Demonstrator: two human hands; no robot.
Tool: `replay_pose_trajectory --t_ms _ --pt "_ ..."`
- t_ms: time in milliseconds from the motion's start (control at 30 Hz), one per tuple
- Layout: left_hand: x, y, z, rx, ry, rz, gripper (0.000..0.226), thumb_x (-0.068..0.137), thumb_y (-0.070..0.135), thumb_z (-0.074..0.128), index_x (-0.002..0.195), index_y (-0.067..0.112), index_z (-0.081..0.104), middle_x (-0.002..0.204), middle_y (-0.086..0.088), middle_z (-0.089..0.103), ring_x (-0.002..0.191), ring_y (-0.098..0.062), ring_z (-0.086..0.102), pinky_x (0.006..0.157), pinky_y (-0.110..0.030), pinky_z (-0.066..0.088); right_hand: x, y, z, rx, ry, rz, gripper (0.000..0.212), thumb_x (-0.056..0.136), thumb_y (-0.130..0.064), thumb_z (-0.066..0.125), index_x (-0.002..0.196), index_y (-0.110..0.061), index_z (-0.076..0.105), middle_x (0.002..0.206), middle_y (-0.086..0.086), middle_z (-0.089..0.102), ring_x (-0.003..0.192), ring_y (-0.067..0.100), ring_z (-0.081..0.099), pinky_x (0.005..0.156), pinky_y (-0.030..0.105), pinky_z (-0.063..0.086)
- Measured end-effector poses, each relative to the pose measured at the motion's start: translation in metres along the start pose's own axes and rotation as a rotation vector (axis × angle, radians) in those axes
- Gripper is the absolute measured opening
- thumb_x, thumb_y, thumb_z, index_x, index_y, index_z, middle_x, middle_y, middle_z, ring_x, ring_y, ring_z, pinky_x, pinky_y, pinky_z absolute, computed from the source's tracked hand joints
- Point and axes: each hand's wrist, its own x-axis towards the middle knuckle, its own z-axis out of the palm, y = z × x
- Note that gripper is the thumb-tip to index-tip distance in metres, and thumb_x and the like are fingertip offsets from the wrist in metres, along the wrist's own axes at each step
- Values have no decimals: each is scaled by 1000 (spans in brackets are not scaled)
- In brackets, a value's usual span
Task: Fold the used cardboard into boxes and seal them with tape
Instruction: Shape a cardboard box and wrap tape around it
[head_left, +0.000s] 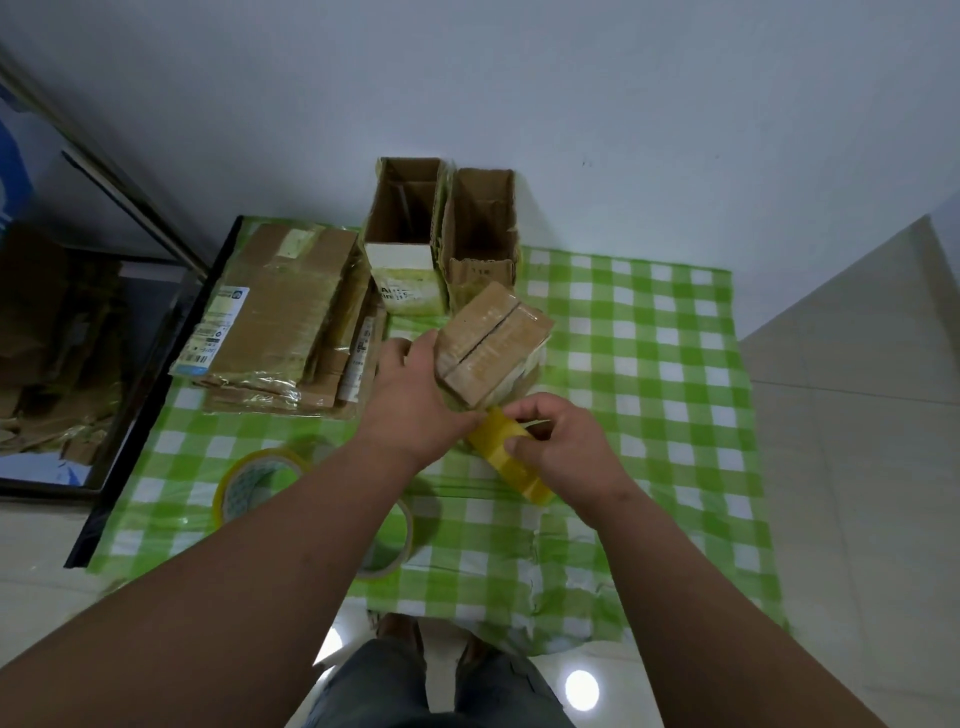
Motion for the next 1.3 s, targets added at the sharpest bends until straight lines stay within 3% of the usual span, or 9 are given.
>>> replay_pose_trajectory --t_ms 133,300,467,600,933,1200,1300 --pt "5 1 -7 34 -4 97 106 69 43 84 155 26 24 147 -4 29 134 -21 38 110 -30 33 -9 8 0 142 27 48 36 81 -1 75 106 -24 61 101 -6 65 82 13 61 75 31 55" --pt "18 3 -19 118 -120 169 108 71 36 85 157 26 20 157 -2 23 141 -20 31 113 -27 26 -19 25 13 213 -141 179 39 88 1 66 117 -21 52 102 8 73 92 20 67 85 37 51" --pt "32 -5 -30 120 -183 180 110 65 34 89 155 27 26 150 0 34 132 -19 42 113 -33 36 -20 30 32 159 -183 150 23 93 -5 62 104 -26 62 109 7 73 103 22 68 93 35 54" --pt "40 -9 -34 116 -187 185 109 63 31 89 154 28 29 149 2 35 130 -18 45 111 -32 38 -16 34 42 62 -180 142 20 93 -13 63 110 -22 63 110 2 73 104 19 67 98 43 52" --pt "45 -15 -39 187 -233 223 105 67 28 85 155 31 27 157 2 28 139 -17 34 113 -31 34 -22 41 60 -54 -163 140 24 92 -30 63 114 -20 61 108 -2 70 101 19 65 94 48 52" --pt "50 -14 -40 213 -234 241 105 69 27 83 156 29 23 160 0 26 142 -18 31 115 -33 32 -24 36 63 -61 -90 147 19 95 -32 61 103 -14 63 94 2 67 90 23 63 86 46 53" --pt "47 -12 -40 134 -247 195 111 72 22 84 157 30 12 159 -2 28 139 -21 37 109 -39 41 -23 32 61 -65 -99 157 20 95 -33 61 101 -14 63 88 -2 64 85 19 61 83 40 51"
